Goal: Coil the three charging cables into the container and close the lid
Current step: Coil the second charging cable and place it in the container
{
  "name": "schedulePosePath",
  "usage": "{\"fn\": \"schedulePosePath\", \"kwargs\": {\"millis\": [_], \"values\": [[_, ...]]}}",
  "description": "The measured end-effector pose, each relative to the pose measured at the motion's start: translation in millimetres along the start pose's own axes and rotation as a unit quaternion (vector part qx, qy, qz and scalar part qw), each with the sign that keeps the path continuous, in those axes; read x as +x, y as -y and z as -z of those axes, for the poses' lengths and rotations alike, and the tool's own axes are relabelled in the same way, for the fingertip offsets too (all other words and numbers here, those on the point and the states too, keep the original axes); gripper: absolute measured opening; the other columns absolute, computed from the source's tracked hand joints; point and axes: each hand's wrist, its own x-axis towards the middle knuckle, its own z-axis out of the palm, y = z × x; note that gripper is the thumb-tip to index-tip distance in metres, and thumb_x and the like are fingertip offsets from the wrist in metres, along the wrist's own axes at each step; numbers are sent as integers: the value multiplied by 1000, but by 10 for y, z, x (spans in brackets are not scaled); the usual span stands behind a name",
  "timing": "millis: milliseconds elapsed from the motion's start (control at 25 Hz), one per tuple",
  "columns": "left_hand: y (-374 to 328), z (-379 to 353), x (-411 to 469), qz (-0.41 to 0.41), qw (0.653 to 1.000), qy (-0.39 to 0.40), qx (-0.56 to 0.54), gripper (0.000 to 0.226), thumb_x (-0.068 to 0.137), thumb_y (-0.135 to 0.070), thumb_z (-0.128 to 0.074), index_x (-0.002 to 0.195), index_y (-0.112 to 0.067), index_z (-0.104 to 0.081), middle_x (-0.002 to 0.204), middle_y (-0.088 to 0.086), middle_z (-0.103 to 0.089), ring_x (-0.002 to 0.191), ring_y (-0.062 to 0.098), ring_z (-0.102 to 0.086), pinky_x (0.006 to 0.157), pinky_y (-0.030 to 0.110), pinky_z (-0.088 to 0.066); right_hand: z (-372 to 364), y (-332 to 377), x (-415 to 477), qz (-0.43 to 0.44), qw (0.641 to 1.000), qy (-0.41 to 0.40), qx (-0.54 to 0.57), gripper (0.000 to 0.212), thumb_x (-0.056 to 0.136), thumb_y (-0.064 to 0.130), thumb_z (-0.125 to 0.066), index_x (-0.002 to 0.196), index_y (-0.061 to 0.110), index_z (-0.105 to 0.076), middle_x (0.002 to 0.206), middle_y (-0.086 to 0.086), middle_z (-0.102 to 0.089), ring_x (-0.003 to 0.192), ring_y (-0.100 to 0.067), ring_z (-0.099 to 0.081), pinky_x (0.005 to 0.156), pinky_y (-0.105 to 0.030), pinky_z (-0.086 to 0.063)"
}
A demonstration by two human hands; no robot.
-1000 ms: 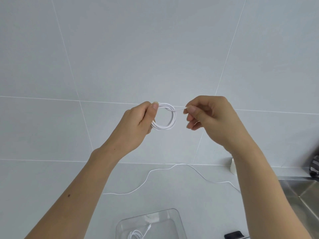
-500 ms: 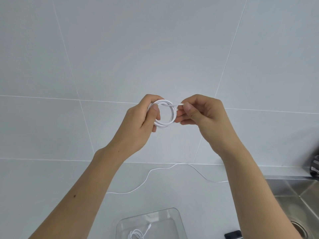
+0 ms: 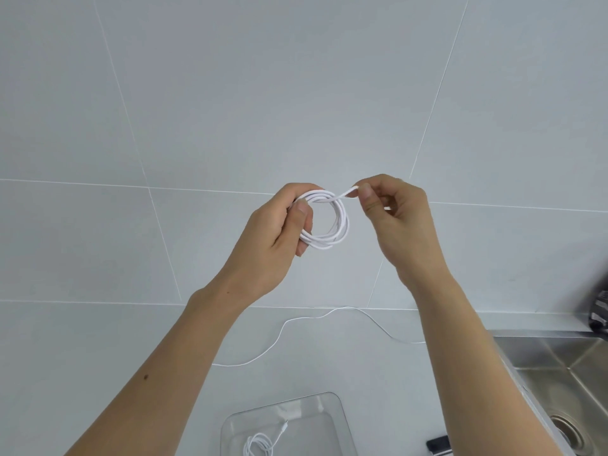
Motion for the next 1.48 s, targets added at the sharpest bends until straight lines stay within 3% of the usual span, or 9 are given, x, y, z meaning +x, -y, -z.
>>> {"fn": "schedulePosePath", "kwargs": {"millis": [240, 400, 600, 680, 800, 960, 1120, 1320, 1480], "values": [[-51, -86, 3, -13, 999, -42, 27, 27, 106, -13, -32, 117, -17, -57, 70, -6, -50, 53, 7, -46, 52, 14, -39, -116, -24, -85, -113, 955, 97, 255, 22, 103, 3, -46, 94, -8, -63, 79, -9, -64, 70, -17, -62, 74, -28, -56], [-44, -64, -6, -40, 990, -69, 119, 26, 106, -12, -36, 116, -14, -60, 59, -10, -47, 51, 14, -48, 53, 30, -43, -112, 20, -84, -194, 891, 153, 380, 18, 99, 0, -50, 93, 2, -68, 77, -6, -69, 70, -16, -67, 74, -26, -58], [-46, -62, 5, -73, 974, -105, 188, 25, 103, -10, -42, 115, -14, -64, 54, -22, -43, 53, -1, -48, 57, 24, -43, -152, 104, -116, -244, 860, 159, 420, 27, 100, 24, -53, 89, 15, -75, 72, -4, -68, 74, -21, -70, 73, -31, -59], [-26, -65, 3, -67, 973, -107, 193, 24, 104, -10, -42, 115, -13, -64, 57, -22, -44, 54, -1, -49, 57, 27, -45, -156, 112, -145, -219, 892, 164, 361, 24, 99, 34, -57, 98, 14, -70, 74, -1, -69, 78, -19, -71, 73, -29, -57], [-4, -86, -23, -67, 972, -110, 195, 24, 104, -11, -42, 115, -15, -64, 60, -24, -45, 55, -4, -50, 58, 22, -44, -153, 115, -184, -162, 946, 156, 234, 22, 92, 16, -70, 111, 9, -63, 84, -5, -75, 82, -20, -74, 72, -25, -57], [29, -111, -64, -68, 969, -104, 215, 25, 103, -11, -41, 116, -14, -63, 68, -23, -46, 58, -5, -50, 61, 17, -39, -110, 169, -223, -137, 979, 144, 49, 24, 94, 11, -61, 117, 13, -66, 88, -5, -78, 81, -17, -76, 72, -31, -61], [88, -139, -83, -57, 962, -110, 243, 27, 104, -13, -40, 119, -13, -62, 78, -10, -49, 57, 4, -49, 64, 21, -37, -129, 179, -299, -22, 964, 139, -225, 20, 100, 20, -49, 110, 14, -66, 77, -2, -75, 85, -17, -72, 78, -40, -58], [144, 10, -25, -29, 963, -149, 222, 22, 103, -14, -45, 106, -14, -67, 55, -18, -45, 52, 14, -51, 57, 31, -44, 19, 263, -386, -14, 972, 149, -179, 20, 99, 17, -54, 81, 18, -63, 65, 8, -70, 57, -1, -68, 63, -36, -59], [154, -23, -112, -7, 974, -156, 163, 20, 103, -16, -45, 102, -19, -65, 55, -7, -54, 44, 13, -56, 50, 18, -44, 29, 216, -486, -60, 977, 172, -110, 16, 99, 18, -58, 84, 20, -65, 71, 5, -74, 62, -3, -71, 64, -27, -60]]}}
